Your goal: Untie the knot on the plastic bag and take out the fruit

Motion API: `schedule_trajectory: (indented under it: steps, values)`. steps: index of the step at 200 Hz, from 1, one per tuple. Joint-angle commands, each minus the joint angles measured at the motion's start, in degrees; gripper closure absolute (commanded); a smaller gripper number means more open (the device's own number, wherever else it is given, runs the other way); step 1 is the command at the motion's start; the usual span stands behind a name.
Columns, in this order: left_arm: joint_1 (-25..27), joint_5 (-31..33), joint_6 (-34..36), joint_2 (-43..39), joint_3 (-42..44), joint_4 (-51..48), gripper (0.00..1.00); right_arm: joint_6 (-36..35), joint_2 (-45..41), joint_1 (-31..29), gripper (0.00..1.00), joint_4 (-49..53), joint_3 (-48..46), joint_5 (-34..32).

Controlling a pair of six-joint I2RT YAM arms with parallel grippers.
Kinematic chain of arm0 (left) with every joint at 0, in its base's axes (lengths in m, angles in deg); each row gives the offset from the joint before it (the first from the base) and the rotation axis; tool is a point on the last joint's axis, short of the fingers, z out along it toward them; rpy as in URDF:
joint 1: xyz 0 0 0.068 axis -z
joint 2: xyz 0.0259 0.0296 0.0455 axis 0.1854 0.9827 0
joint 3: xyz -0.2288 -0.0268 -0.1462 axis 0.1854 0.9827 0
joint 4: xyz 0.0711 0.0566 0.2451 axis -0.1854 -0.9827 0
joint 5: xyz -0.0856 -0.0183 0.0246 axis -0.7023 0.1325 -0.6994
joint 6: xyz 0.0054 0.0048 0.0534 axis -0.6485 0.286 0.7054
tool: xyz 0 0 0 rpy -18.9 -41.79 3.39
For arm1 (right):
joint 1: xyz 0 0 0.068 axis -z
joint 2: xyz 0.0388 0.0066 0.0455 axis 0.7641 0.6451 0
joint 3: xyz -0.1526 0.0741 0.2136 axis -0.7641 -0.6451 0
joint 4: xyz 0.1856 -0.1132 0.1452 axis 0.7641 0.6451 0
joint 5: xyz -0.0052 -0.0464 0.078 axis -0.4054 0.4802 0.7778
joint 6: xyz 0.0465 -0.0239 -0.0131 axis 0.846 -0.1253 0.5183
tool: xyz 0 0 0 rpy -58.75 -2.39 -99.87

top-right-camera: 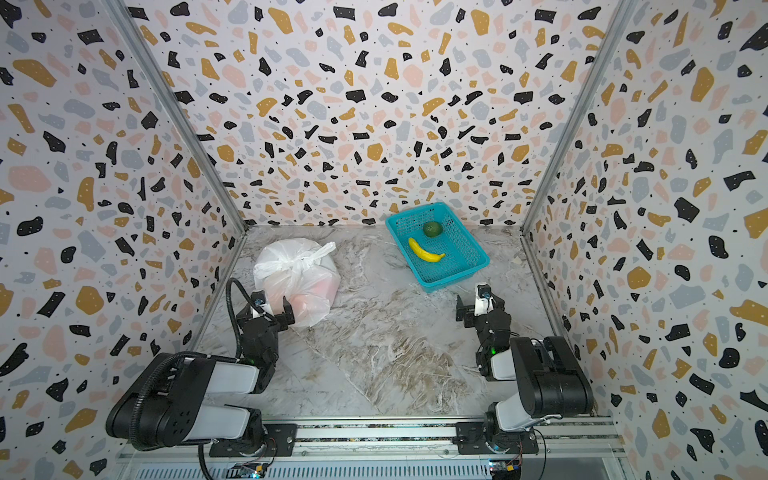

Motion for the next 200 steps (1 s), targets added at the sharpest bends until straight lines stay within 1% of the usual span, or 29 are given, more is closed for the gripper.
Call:
schedule_trajectory:
  steps: [1,10,18,31,54,78,88,96,112,139,156,179,200]
  values:
    - [-0.3,-0.4,-0.3,-1.2,-1.0,3.2,0.0,0.7,-1.0,0.2,0.01,-1.0,0.9,0.0]
    - [-0.3,-0.8,0.0,-3.6,-1.9,-0.5,0.0,0.8,-2.8,0.2,0.01,1.1,1.3,-0.4]
    - [-0.3,-1.3,-0.2,-6.8,-3.8,-7.6,0.0,0.9,-4.9,0.2,0.01,4.5,2.1,-0.9]
    - [-0.3,-1.7,-0.4,-11.0,-6.5,-16.9,0.0,1.0,-9.1,0.0,0.01,13.6,4.8,-1.5]
    - [-0.2,-1.2,-1.8,-18.7,-8.4,-26.7,0.0,1.5,-15.5,-1.0,0.01,24.6,8.6,-2.4]
    - [0.0,-1.0,-4.3,-24.6,-12.0,-37.4,0.0,4.6,-19.9,-3.1,0.01,39.8,16.8,-3.6]
    - [0.0,-2.0,-5.3,-25.9,-13.8,-41.4,0.0,5.1,-20.2,-5.0,0.01,44.7,20.6,-4.6]
    - [0.1,-2.9,-6.0,-26.5,-15.2,-44.2,0.0,4.7,-19.9,-6.7,0.01,48.1,23.8,-4.0]
    - [0.7,-4.0,-7.8,-27.2,-17.2,-47.6,0.0,4.3,-16.8,-10.6,0.01,54.0,31.0,-3.6]
    - [2.0,-5.7,-11.8,-27.3,-19.7,-50.5,0.0,4.4,-6.0,-14.8,0.01,66.3,46.1,1.3]
    - [3.3,-6.4,-13.5,-26.3,-21.9,-52.4,0.0,4.1,0.5,-17.3,0.01,70.9,53.7,2.9]
    - [5.9,-6.3,-13.7,-24.2,-25.9,-58.9,0.0,3.5,9.7,-19.9,0.0,76.5,63.4,4.0]
    - [7.6,-6.0,-14.0,-23.9,-28.0,-61.8,0.0,3.2,17.7,-20.9,0.05,79.8,70.2,5.0]
